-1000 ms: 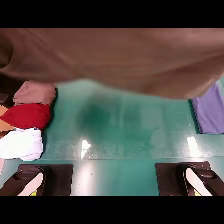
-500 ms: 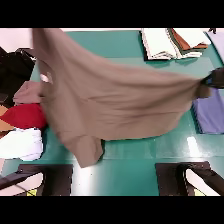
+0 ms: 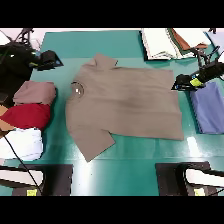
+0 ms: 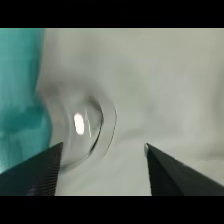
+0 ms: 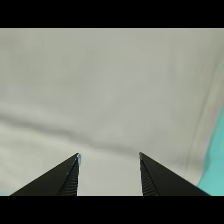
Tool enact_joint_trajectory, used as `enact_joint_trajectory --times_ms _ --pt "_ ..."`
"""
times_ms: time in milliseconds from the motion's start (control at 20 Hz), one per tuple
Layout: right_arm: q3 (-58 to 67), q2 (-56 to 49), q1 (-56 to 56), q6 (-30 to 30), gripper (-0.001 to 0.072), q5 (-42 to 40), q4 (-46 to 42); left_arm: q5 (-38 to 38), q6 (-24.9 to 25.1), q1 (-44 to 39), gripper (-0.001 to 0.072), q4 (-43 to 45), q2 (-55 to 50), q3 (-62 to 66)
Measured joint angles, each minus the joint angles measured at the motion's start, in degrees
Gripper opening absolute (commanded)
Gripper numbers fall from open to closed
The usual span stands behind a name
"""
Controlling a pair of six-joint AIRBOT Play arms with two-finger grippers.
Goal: Fold the shirts.
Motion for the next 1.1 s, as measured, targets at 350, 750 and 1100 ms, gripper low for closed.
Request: enact_joint_trajectory --times_ms 350,750,1100 --pt "-11.8 11.0 -1.0 -2.5 0.043 -3.3 4.4 0.0 -0.3 2.1 0.0601 4.9 14.4 -28.3" --pt "-18.6 19.3 -1.0 -2.9 0.0429 -5.9 5.2 10.2 2.4 1.0 0.0601 -2.4 21.8 -56.2" --pt "-19.2 20.3 -1.2 -2.9 0.0429 -6.2 5.3 17.7 2.0 -7.7 0.004 -5.7 22.1 -60.9"
